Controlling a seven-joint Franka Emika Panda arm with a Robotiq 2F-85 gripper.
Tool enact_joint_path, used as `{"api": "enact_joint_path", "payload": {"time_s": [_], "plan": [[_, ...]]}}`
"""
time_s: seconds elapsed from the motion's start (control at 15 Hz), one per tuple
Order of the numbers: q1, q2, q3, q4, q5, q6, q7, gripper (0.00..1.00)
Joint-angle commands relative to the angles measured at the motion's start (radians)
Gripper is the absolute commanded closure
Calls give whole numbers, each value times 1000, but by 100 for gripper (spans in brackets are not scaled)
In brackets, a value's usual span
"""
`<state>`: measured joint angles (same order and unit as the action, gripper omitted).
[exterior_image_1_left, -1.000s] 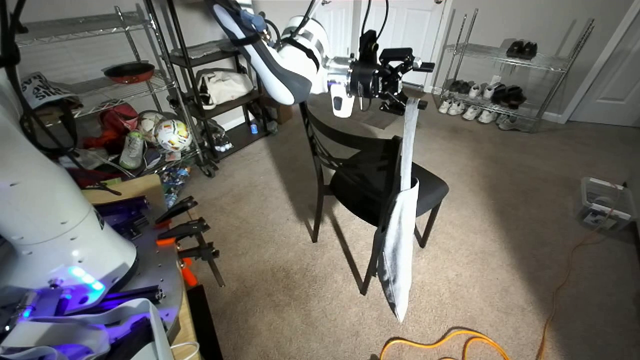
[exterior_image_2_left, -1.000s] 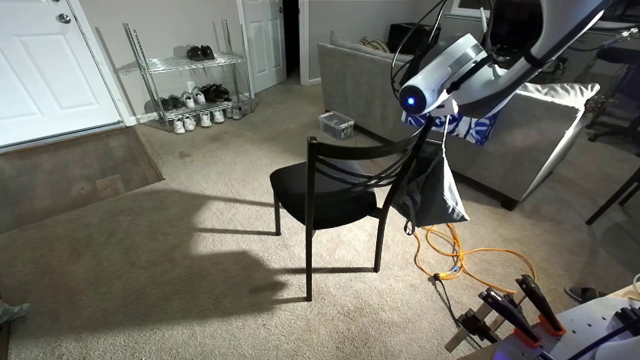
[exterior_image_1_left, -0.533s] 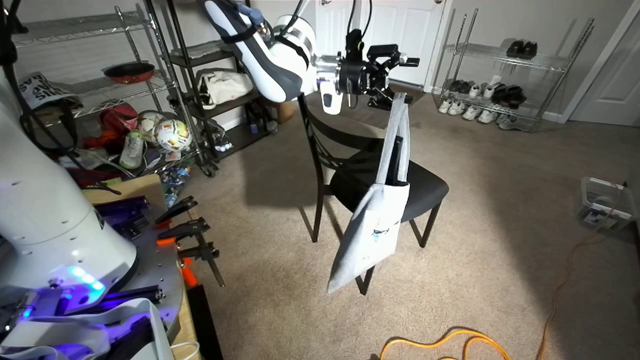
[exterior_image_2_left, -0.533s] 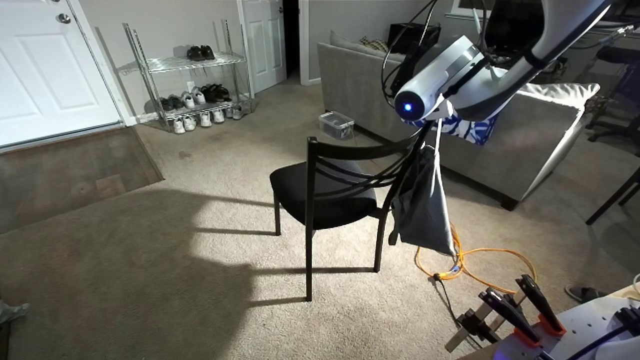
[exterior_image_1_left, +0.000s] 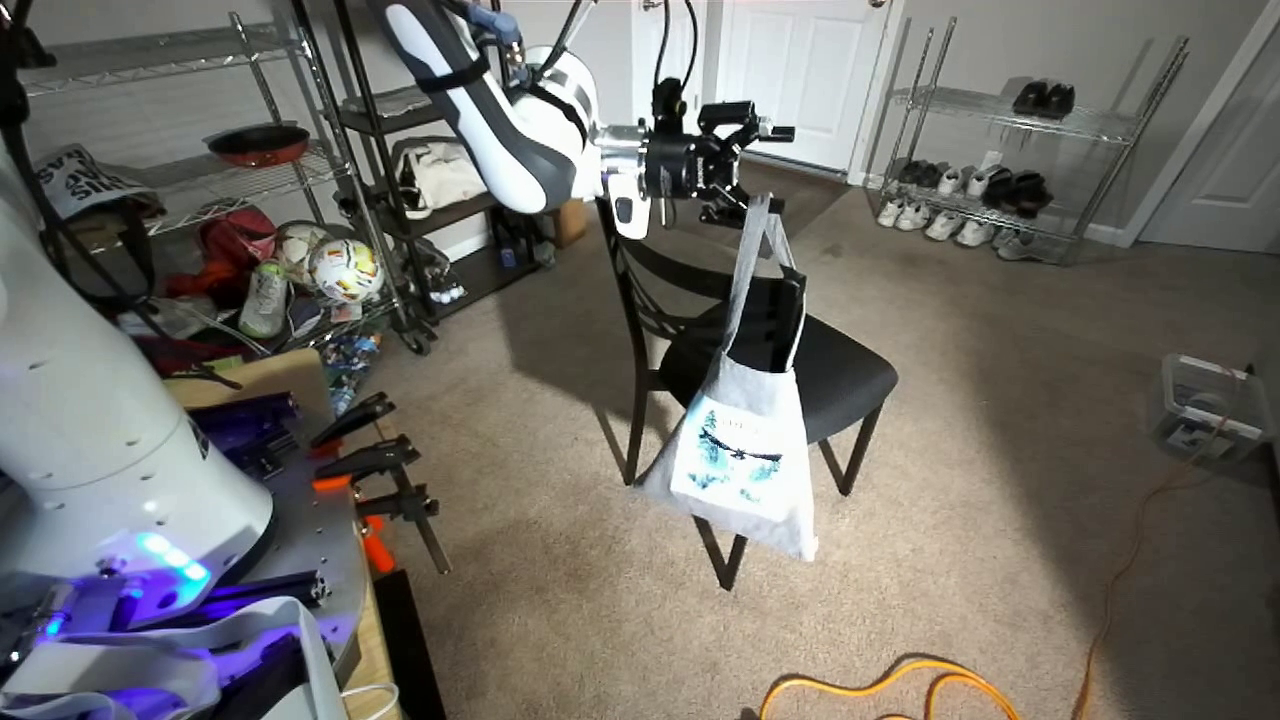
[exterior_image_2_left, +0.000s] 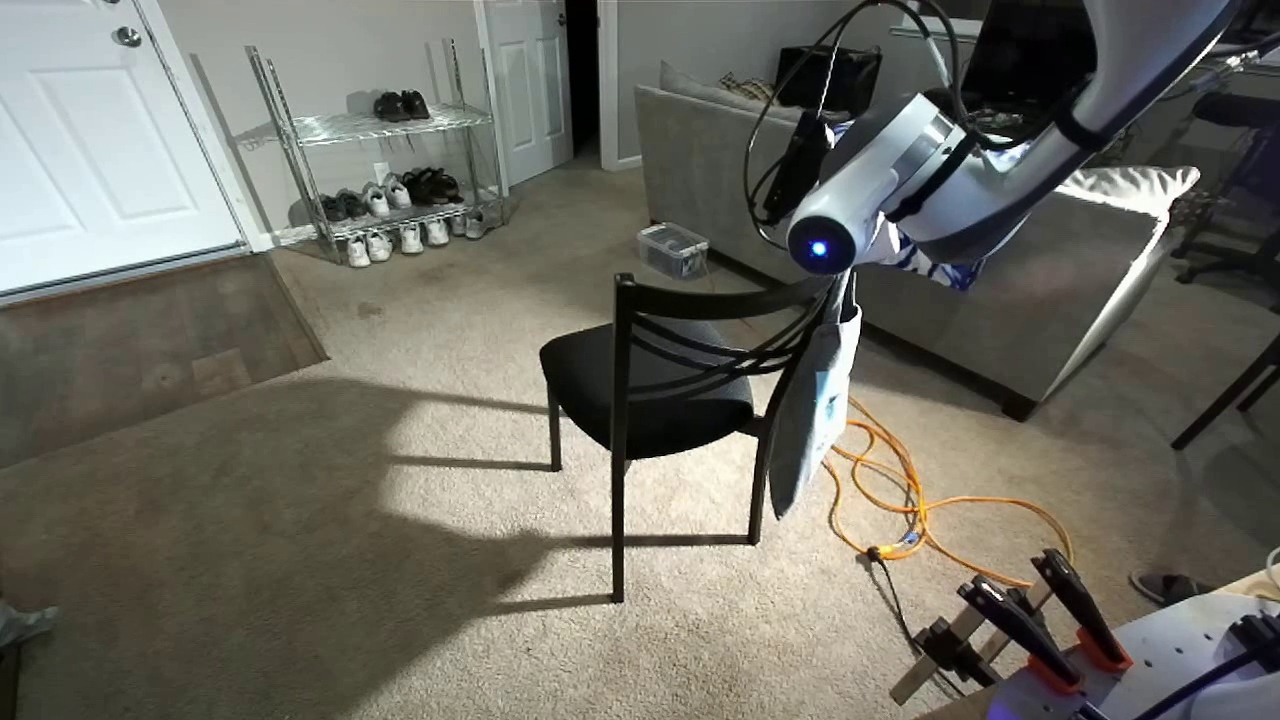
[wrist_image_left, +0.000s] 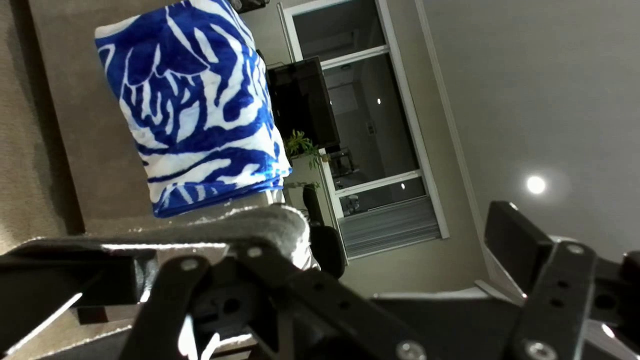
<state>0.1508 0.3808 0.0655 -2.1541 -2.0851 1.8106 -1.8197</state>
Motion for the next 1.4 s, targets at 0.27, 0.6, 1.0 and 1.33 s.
{"api": "enact_joint_path", "payload": {"time_s": [0.27,0.6,1.0,1.33], "plan": [[-3,-51,8,-93,-67,55,-13,0],[-5,-90,19,-152,-125,125,5,0],[-26,-170,23,-191,-78,295,-34,0],[-20,-213,29,-196,215,286,-195,0]]}}
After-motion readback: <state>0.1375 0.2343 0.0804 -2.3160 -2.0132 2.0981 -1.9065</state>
